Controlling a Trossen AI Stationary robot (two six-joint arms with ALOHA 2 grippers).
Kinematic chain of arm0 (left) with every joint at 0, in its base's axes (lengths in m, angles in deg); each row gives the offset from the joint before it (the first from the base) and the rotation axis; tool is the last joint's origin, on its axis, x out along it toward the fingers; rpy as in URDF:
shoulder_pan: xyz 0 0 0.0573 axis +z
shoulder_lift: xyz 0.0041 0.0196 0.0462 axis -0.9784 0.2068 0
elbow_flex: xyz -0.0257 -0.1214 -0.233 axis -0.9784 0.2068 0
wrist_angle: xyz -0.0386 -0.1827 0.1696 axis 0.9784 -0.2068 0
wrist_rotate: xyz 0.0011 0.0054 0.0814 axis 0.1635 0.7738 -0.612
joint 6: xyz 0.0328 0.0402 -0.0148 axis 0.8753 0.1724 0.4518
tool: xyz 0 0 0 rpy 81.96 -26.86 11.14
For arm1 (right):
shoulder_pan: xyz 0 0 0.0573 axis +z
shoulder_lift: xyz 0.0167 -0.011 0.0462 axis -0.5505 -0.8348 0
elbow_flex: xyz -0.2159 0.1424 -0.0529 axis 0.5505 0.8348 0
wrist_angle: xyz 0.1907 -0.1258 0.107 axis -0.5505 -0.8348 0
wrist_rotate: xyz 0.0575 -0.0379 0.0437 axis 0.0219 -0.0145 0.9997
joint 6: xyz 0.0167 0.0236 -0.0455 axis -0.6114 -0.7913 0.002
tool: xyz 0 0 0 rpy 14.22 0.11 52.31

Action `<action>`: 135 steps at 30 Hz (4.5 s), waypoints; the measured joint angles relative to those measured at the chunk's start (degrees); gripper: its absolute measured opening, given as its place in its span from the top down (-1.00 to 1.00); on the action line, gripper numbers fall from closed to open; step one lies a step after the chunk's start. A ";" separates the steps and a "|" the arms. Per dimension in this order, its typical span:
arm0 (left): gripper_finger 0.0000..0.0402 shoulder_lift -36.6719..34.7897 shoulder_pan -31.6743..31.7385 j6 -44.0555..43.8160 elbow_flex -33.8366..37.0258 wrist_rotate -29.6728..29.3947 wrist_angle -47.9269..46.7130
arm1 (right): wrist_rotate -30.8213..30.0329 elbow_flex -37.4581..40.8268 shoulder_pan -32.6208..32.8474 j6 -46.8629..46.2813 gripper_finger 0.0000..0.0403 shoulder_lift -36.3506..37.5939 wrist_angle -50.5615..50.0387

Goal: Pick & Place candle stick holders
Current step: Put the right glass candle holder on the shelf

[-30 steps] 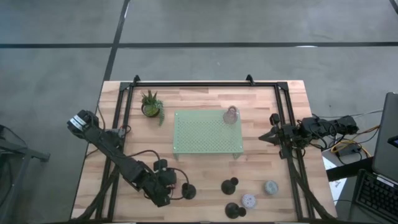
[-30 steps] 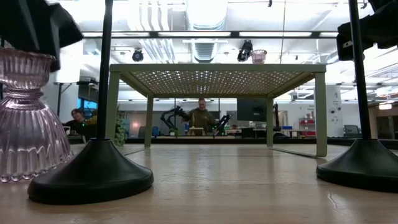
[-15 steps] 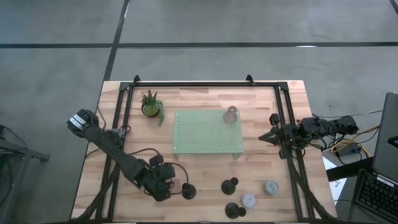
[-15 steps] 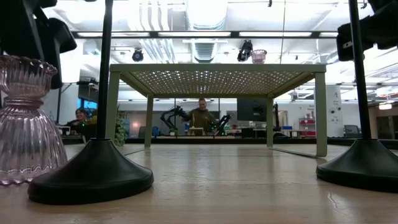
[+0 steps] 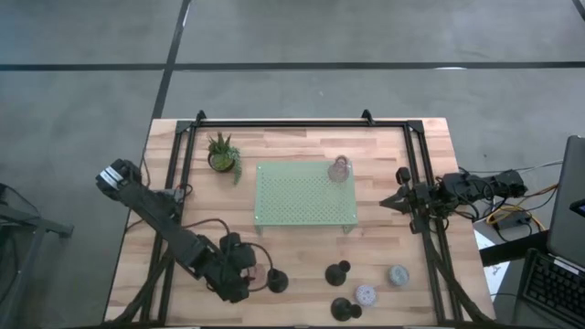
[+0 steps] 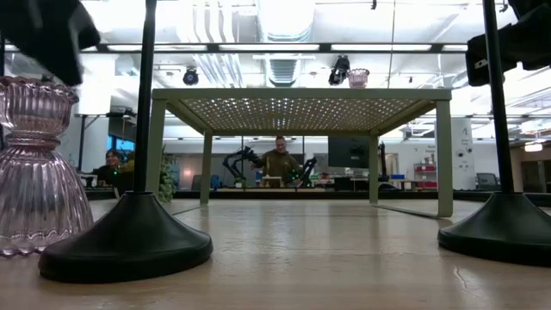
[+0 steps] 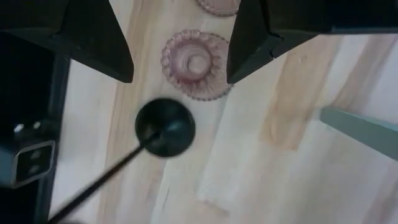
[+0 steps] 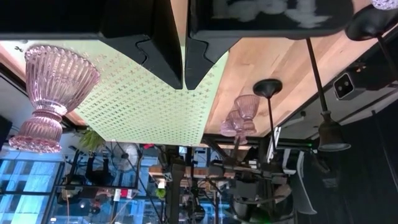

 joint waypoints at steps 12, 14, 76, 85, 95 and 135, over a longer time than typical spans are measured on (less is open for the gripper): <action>-0.37 4.57 -0.52 0.30 0.08 -0.69 1.63 | 0.00 0.02 -0.01 -0.04 0.94 -0.09 -0.44; -0.37 5.13 -0.49 0.46 0.08 -0.67 1.61 | 0.00 0.02 0.01 -0.04 0.94 -0.13 -0.46; 0.09 -15.85 8.24 11.82 -2.38 -4.49 -5.99 | -0.02 0.28 -0.01 0.44 0.94 -0.33 -0.42; 0.09 -17.94 17.03 19.43 -4.35 -4.78 -6.01 | -0.02 0.28 0.01 0.46 0.94 -0.33 -0.42; 0.09 -17.92 31.36 27.68 -7.32 -1.94 -6.02 | -0.02 0.28 0.01 -0.06 0.94 -0.33 -0.42; 0.09 12.48 51.31 45.30 -34.07 12.92 -8.91 | 0.00 0.28 0.00 -0.12 0.94 -0.35 -0.43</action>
